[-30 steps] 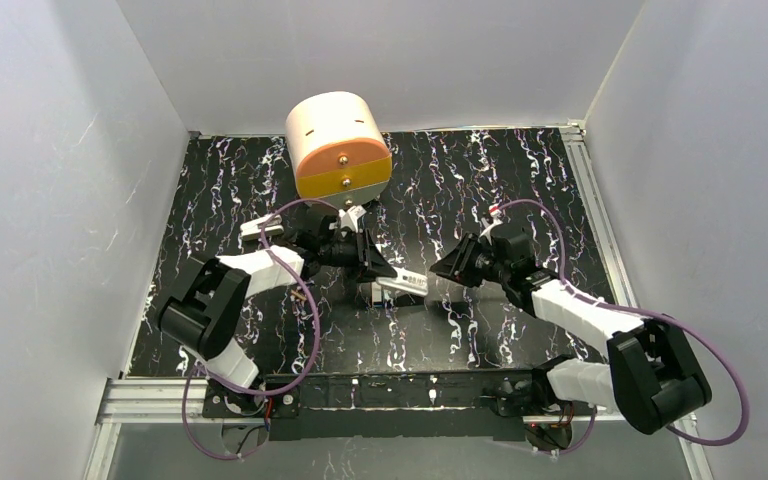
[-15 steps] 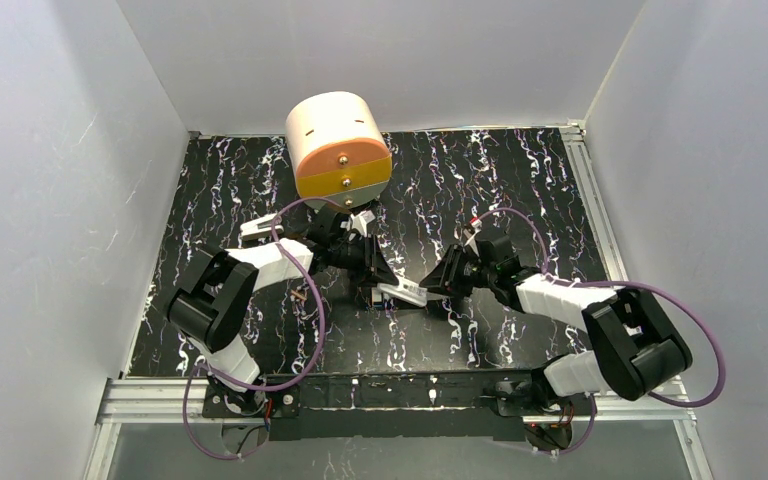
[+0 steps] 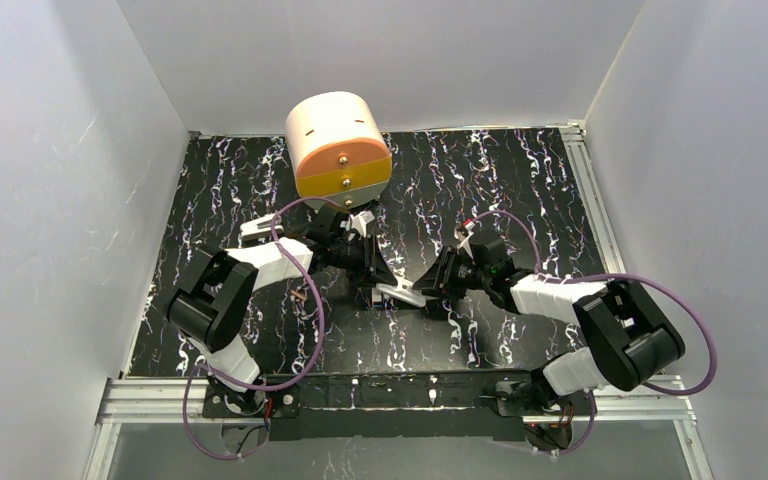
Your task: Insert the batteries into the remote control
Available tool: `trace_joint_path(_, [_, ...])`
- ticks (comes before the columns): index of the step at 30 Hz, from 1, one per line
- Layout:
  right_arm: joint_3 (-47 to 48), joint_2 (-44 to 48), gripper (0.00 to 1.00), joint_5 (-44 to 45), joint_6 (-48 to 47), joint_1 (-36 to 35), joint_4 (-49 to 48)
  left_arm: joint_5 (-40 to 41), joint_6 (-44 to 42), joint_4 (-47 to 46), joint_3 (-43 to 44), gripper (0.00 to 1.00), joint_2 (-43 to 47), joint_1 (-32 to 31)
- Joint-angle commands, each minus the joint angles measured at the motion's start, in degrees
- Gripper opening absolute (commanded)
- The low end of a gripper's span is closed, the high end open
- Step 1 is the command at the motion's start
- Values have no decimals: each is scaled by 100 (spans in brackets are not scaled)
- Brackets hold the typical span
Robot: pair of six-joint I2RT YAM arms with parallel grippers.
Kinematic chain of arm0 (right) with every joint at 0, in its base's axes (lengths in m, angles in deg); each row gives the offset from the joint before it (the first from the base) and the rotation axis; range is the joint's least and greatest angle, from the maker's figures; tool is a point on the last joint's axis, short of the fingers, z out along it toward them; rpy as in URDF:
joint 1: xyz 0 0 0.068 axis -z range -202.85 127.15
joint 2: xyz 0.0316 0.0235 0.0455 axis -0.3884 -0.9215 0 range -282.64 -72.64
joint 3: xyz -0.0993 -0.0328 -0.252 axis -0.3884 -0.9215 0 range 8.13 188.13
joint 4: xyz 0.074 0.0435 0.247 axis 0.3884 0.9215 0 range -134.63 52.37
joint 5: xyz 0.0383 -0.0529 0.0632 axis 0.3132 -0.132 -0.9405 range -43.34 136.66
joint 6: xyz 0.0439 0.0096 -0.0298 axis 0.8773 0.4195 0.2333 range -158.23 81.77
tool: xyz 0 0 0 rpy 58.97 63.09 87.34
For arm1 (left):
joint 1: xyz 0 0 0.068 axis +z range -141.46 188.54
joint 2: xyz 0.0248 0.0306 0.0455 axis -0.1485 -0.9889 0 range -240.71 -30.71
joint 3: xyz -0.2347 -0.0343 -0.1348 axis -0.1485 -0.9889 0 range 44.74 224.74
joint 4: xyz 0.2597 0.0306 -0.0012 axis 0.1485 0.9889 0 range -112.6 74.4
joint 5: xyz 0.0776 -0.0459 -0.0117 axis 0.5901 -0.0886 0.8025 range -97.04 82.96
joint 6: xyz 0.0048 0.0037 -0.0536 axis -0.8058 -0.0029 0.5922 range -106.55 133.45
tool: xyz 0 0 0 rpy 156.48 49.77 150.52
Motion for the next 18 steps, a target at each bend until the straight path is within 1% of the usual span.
trace_joint_path(1, [-80,-153,48,109,59,-44,-213,437,-295,487,-81,0,-70,-50])
trace_joint_path(10, [-14,-127,50,234,27,-100,76,470,-314,486,-89,0,-82,-59])
trace_joint_path(18, [232,0,51,412,-252,-175,836,551,-339,485,-98,0,-74,-77])
